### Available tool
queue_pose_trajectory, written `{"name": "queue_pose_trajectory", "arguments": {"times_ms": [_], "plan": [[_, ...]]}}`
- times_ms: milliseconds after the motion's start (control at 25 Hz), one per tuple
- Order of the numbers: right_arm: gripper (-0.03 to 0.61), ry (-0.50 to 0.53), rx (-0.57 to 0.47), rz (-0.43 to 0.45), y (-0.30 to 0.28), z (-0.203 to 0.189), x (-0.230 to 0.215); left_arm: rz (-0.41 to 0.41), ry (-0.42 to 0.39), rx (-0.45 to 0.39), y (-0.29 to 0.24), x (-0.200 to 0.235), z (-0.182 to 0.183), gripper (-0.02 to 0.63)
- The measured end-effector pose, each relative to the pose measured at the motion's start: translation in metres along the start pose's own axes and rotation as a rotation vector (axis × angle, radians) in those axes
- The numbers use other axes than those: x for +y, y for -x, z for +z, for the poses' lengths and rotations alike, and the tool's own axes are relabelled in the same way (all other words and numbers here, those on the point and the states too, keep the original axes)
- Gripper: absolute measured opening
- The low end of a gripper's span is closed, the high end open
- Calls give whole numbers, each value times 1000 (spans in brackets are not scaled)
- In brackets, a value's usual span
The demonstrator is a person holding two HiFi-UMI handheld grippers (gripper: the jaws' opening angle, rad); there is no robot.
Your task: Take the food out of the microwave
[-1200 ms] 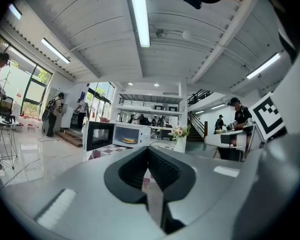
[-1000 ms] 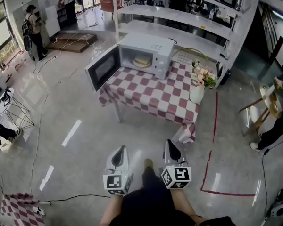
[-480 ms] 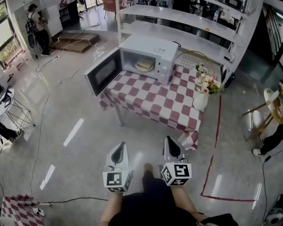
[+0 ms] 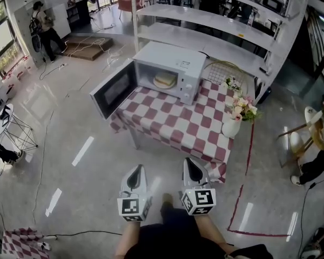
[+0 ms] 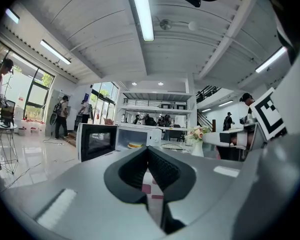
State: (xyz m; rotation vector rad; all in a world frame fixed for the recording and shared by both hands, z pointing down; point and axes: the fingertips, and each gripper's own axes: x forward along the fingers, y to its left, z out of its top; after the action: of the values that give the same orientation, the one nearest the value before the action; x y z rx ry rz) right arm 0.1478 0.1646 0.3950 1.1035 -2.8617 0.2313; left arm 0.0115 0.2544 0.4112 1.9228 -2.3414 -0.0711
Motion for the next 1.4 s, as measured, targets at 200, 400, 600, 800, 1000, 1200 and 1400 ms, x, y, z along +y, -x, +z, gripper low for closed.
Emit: {"name": "queue_pose_trajectory", "arguments": {"times_ms": [200,400,600,800,1000,1200,1400], "plan": [[0,0,10,10,-34,4,-18,6,3,1,-37,4,3,11],[0,4,24,23,-68,6,-35,27,2,7,-71,13,2,11],[0,5,31,11,-100,8,-56,59,-8,7,-101,26,4,11],[0,-8,41,17,-129,8,-70,80,-14,14,-128,35,3,11],[0,-7,29,35,-151,13,-78,98,-27,1,-148,41,8,11],[0,-13,23,48,-166,9,-85,99,-41,-6,-162,42,7,11],[0,-21,25,51,-172,4,-90,98,-43,-9,-165,39,5,11]]}}
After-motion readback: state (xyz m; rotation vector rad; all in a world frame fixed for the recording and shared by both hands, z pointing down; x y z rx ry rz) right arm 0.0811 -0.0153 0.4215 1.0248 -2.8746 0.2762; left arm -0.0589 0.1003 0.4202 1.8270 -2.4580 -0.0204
